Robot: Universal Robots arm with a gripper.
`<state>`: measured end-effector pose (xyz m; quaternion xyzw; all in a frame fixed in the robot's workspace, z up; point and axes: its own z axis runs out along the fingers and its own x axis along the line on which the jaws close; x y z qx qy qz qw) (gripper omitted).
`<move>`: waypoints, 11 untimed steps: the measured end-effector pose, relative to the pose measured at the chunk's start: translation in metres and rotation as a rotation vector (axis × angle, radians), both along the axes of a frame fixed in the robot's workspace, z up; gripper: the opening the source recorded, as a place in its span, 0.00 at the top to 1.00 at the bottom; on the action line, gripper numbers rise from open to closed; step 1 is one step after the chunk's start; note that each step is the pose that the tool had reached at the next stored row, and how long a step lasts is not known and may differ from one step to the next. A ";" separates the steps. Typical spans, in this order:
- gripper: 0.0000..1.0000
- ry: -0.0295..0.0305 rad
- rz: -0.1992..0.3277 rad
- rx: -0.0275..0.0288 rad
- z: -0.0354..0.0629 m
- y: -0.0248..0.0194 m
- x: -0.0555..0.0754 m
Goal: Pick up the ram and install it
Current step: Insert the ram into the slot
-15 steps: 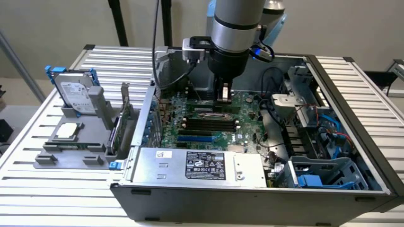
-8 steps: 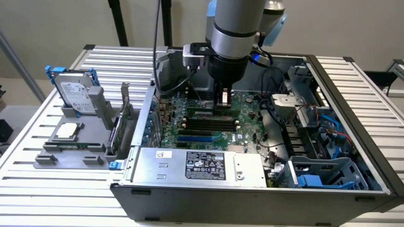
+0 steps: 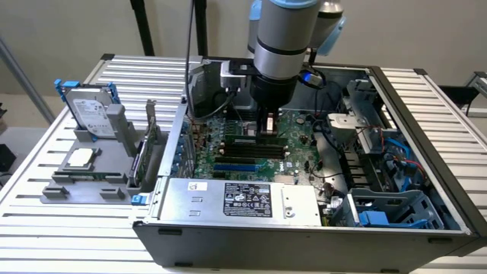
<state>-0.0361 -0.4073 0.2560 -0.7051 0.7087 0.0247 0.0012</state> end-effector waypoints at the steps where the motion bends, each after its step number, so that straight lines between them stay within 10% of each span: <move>1: 0.86 0.0000 0.000 0.0000 -0.0019 0.0000 0.000; 11: 0.86 -0.0005 0.000 -0.0074 -0.0198 0.0000 0.000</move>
